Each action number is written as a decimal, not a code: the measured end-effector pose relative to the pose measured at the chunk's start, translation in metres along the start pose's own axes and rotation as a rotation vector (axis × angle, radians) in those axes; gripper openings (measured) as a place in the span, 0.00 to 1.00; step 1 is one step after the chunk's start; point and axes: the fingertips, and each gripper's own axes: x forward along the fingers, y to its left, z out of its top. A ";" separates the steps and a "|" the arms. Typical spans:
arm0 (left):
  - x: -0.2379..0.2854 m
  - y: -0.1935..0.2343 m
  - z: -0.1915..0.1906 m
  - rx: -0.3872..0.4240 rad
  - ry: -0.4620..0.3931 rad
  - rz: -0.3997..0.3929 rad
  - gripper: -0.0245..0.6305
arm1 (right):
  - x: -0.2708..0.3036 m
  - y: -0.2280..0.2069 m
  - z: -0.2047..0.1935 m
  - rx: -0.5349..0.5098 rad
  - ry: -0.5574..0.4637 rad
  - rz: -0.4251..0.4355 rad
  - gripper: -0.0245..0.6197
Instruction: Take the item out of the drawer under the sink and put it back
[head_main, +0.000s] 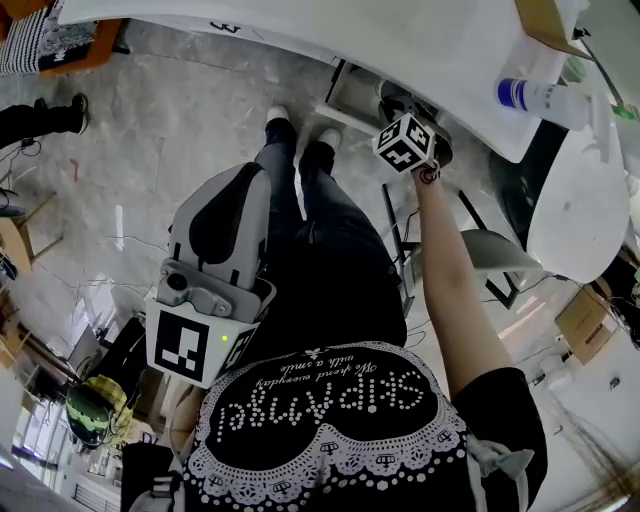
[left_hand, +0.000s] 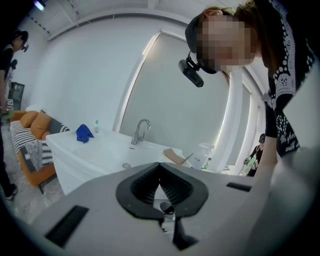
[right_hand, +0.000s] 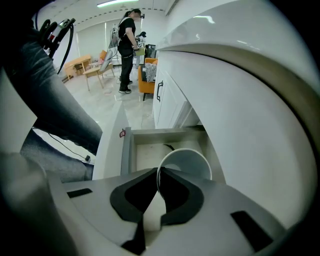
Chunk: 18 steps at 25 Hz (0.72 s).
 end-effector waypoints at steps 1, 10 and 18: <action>0.000 0.001 0.000 -0.002 0.001 0.003 0.04 | 0.001 0.000 0.000 -0.002 0.002 0.001 0.08; 0.003 0.002 -0.002 -0.011 -0.001 0.014 0.04 | 0.012 -0.004 -0.006 -0.007 0.023 0.017 0.08; 0.009 0.001 -0.008 -0.026 0.012 0.016 0.04 | 0.018 -0.005 -0.011 0.006 0.026 0.024 0.08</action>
